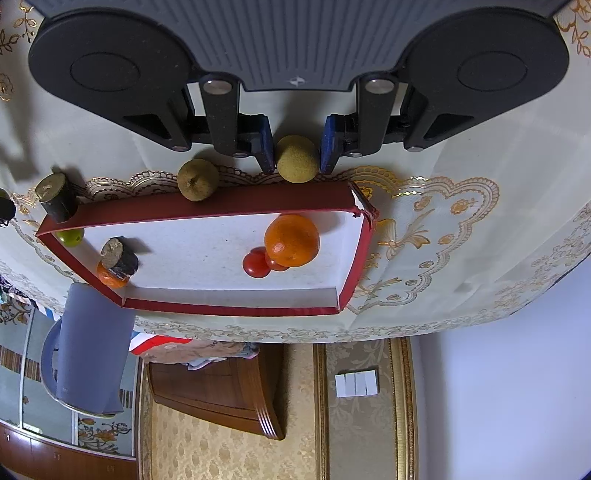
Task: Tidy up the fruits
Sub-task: 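Carry the yellow fruit and lime over the tray and lower them with both grippers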
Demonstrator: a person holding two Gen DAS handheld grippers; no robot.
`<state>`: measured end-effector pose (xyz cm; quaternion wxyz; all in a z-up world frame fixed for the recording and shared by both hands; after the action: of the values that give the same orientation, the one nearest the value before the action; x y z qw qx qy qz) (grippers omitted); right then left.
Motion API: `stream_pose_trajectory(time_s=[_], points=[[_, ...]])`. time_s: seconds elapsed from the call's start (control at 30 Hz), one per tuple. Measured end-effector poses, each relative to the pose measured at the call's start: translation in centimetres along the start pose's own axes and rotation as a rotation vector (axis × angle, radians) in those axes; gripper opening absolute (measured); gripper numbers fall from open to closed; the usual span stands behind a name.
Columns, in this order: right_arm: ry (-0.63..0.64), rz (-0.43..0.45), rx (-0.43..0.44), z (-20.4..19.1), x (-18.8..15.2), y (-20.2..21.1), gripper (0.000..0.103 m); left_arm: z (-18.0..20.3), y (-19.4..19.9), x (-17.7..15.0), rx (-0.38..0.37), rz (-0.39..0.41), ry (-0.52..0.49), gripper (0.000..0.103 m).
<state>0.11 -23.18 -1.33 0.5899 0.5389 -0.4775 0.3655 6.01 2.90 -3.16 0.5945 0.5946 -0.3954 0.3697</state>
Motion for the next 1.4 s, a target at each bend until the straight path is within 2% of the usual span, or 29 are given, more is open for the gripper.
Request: stream_pose_trajectory(time_s=[0.17, 0.5, 0.77, 1.03, 1.27, 1.4], points=[[-0.01, -0.009, 0.027, -0.7, 0.0, 0.3, 0.031, 0.0, 0.0, 0.1, 0.017, 0.009, -0.002, 0.026], [0.066, 0.009, 0.12, -5.3, 0.2, 1.2, 0.031, -0.2, 0.5, 0.3, 0.035, 0.034, -0.001, 0.026], [0.1, 0.037, 0.141, -7.1, 1.6, 0.9, 0.031, 0.1, 1.2, 1.1, 0.024, 0.062, -0.002, 0.026], [0.109, 0.036, 0.154, -8.2, 2.7, -1.1, 0.031, 0.5, 0.6, 3.3, 0.018, 0.084, 0.016, 0.026], [0.111, 0.01, 0.171, -9.8, 3.5, -3.8, 0.031, 1.9, -2.3, 4.2, -0.005, 0.036, 0.017, 0.026], [0.13, -0.021, 0.171, -10.8, 3.1, -5.3, 0.031, 2.5, -3.4, 4.3, 0.009, 0.03, -0.002, 0.026]])
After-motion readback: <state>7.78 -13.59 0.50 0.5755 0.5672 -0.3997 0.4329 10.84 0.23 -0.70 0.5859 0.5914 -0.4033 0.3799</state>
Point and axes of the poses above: each gripper's, at about its wrist camera, not at the fingertips, and y roughly against the way its jaws point, z to its right, x to its top, the point moved 4 cm from there along -y, roughly the way its jaws point, and after that the axes turned 10 degrees about z, right-handed, at the moved point
